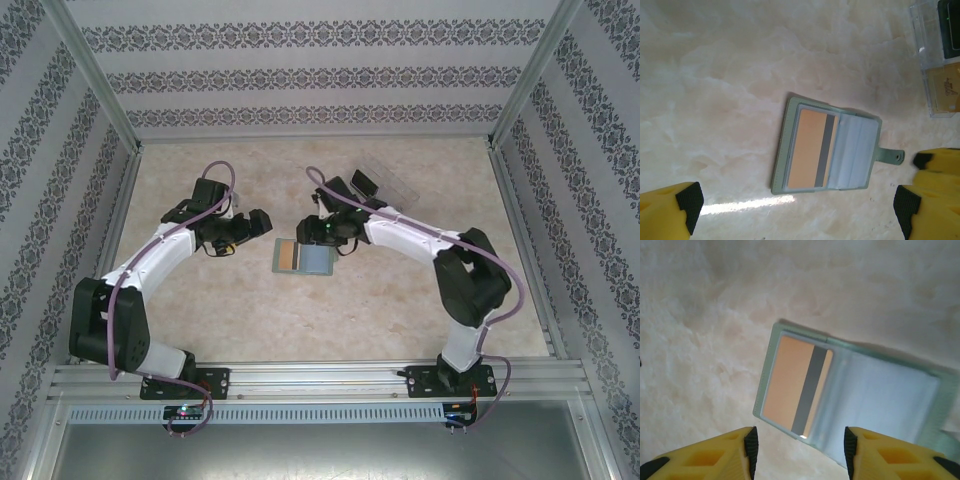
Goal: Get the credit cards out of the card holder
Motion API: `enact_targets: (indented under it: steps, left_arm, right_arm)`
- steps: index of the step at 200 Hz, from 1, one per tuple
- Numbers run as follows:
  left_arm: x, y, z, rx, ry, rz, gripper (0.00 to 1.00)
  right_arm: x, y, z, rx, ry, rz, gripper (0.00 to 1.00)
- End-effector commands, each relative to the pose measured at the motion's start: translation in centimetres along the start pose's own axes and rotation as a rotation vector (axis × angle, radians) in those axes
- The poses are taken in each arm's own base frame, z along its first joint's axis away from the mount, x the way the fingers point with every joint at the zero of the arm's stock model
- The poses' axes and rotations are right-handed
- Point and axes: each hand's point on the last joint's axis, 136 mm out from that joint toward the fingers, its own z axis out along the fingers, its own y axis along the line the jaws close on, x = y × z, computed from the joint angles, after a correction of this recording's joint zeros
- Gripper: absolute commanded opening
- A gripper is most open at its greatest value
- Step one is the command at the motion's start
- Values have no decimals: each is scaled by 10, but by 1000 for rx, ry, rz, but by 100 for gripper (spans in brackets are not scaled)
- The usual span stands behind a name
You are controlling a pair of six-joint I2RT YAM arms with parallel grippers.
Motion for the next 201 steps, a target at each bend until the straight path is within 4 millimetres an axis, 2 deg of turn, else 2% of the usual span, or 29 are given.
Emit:
enact_targets:
  steps: [1,30,53,97,118,132,153,190,201]
  left_arm:
    - [-1,-5,9,38,-4,-25,100]
    - [2,-5,20,47,14,-34,95]
    - [3,-7,29,52,32,-35,92]
    - [10,-15,50,61,106,-40,85]
    - [14,-19,63,57,145,-35,78]
    - [16,-20,71,50,164,-33,68]
    - [13,-26,77,49,157,-13,61]
    - [16,-24,88,26,166,-3,47]
    - [19,-24,92,28,183,-6,40]
  right_arm:
    - [-1,10,20,-62,23,61,48]
    - [1,14,41,-143,66,135,42]
    - [1,13,49,-156,70,179,37]
    - [2,-9,61,-82,55,257,33]
    - [5,-15,64,-74,58,273,33]
    - [6,-18,65,-73,65,276,33]
    - [8,-20,67,-68,73,276,33]
    - [9,-25,67,-56,68,276,30]
    - [10,-25,67,-50,70,271,28]
